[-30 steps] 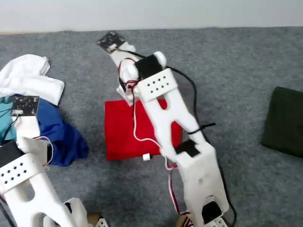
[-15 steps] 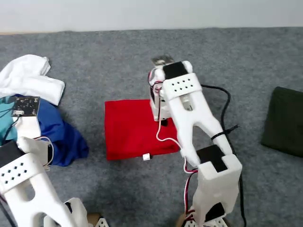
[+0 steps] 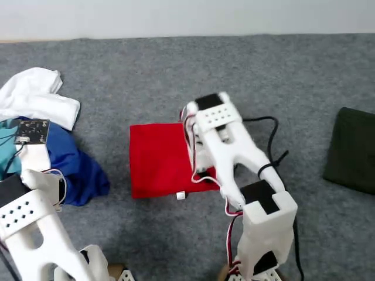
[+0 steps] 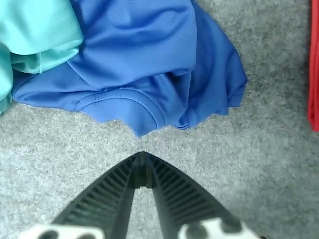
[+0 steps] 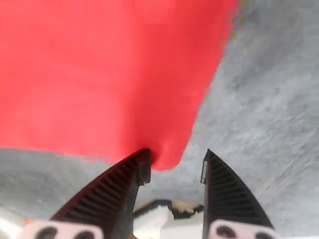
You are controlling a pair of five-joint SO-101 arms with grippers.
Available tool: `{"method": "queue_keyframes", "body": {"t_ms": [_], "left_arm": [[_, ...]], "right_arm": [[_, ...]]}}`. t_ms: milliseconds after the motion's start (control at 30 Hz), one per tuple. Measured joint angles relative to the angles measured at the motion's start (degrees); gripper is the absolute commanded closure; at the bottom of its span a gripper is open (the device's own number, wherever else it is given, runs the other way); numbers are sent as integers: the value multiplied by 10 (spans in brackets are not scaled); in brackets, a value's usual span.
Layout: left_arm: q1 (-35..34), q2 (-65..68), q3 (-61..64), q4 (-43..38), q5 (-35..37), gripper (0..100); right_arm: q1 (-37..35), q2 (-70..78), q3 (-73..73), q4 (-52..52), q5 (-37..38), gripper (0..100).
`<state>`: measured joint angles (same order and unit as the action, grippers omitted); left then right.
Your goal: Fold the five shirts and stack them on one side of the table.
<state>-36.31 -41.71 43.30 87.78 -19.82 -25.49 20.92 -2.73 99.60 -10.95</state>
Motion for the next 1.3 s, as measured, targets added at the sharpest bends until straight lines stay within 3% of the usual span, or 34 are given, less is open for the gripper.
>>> {"method": "queue_keyframes", "body": {"t_ms": [267, 800, 900, 1100, 1300], "left_arm": [[0, 0, 0, -3, 0, 996], [0, 0, 0, -3, 0, 996], [0, 0, 0, -3, 0, 996], [0, 0, 0, -3, 0, 996], [0, 0, 0, -3, 0, 996]], "right_arm": [[-8, -1, 67, -26, 9, 812], [-8, -91, -74, 7, 25, 812], [-8, -52, -74, 7, 25, 816], [-8, 94, -74, 7, 26, 944], [-5, 151, -102, 7, 26, 934]]}}
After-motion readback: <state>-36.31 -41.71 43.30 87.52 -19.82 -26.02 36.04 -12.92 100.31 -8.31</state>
